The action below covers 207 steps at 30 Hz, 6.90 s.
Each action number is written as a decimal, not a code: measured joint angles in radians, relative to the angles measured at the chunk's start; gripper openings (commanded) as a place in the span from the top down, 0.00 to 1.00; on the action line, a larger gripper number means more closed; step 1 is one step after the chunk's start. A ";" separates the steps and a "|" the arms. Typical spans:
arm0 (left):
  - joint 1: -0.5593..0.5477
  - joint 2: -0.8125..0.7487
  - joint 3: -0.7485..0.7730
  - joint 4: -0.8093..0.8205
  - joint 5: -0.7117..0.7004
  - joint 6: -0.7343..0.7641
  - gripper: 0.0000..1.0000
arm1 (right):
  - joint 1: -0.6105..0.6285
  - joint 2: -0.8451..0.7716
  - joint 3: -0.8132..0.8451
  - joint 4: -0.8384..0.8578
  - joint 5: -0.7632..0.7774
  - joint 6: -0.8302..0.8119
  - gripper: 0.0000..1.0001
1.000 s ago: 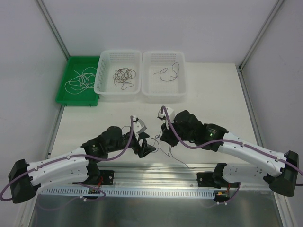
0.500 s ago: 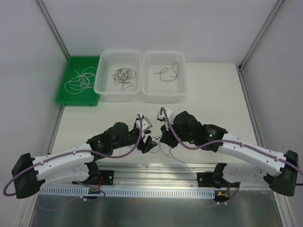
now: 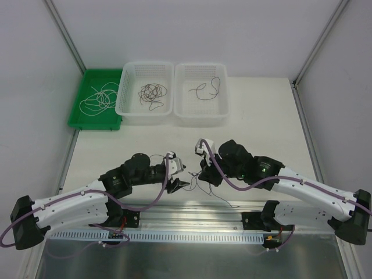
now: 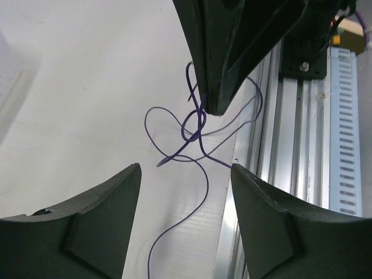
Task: Untangle the cables
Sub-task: Untie the cable, then place the cable in the bin, then untie the cable.
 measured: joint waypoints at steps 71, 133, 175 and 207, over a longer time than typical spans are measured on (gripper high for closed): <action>0.369 0.298 0.151 -0.431 -0.094 -0.458 1.00 | -0.551 0.456 1.052 -0.029 0.332 -0.053 0.99; 0.327 0.359 -0.050 -0.171 0.025 -0.581 1.00 | -0.861 0.803 0.489 0.010 -0.152 -0.354 0.51; 0.274 0.173 -0.097 -0.062 0.085 -0.560 1.00 | -0.682 0.513 0.488 0.003 -0.269 -0.117 0.45; 0.254 0.039 -0.130 0.071 0.103 -0.580 1.00 | -0.318 0.037 -0.225 0.442 -0.278 0.265 0.60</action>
